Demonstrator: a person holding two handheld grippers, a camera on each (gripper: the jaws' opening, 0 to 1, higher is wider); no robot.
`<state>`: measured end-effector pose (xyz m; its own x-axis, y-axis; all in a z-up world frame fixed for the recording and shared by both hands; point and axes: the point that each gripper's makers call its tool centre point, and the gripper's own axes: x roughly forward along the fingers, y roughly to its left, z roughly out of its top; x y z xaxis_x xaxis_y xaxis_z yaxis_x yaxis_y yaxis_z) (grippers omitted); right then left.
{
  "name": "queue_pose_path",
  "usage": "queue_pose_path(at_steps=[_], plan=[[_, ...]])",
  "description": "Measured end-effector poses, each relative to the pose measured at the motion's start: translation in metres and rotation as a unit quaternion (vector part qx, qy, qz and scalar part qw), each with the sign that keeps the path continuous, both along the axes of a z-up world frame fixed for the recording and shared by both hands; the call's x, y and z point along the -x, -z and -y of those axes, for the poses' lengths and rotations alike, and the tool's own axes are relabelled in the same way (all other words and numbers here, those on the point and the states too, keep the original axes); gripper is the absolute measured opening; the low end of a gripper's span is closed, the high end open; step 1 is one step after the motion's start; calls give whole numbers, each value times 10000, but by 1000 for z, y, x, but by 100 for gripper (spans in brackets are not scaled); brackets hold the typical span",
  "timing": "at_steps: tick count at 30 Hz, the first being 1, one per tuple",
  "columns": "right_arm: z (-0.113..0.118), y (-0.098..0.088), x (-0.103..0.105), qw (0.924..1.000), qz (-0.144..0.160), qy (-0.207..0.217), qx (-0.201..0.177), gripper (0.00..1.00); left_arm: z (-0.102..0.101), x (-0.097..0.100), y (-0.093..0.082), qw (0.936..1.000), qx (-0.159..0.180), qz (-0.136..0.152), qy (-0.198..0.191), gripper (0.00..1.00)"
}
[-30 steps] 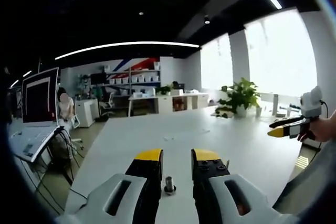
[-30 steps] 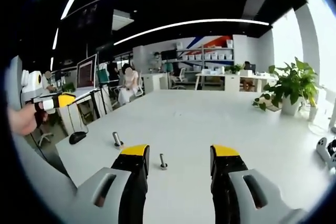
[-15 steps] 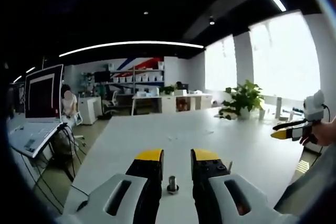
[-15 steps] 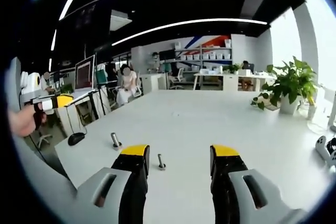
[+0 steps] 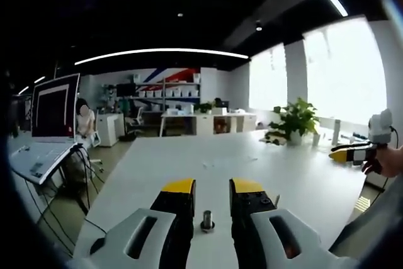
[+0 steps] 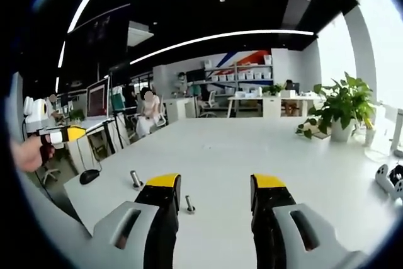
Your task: Place the washer onto the threaded stud by aligning its center hole with the stud, sliding it down to the base, and recovering from edge contact or off-axis alignment until the washer reaches the visible bottom stop.
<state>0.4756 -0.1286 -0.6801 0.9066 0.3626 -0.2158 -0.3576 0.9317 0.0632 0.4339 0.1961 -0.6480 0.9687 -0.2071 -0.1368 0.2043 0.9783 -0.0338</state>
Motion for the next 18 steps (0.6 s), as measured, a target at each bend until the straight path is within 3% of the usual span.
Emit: queue_pose_path(at_steps=[9,18], plan=[[-11,7,2,9996,-109,-217,121,47,-3,-1,1,10000,-58,-15,-60,19],[-9,5,4,9997,-60,-166,184,47,-2,1,1,9999,-98,-23,-45,19]])
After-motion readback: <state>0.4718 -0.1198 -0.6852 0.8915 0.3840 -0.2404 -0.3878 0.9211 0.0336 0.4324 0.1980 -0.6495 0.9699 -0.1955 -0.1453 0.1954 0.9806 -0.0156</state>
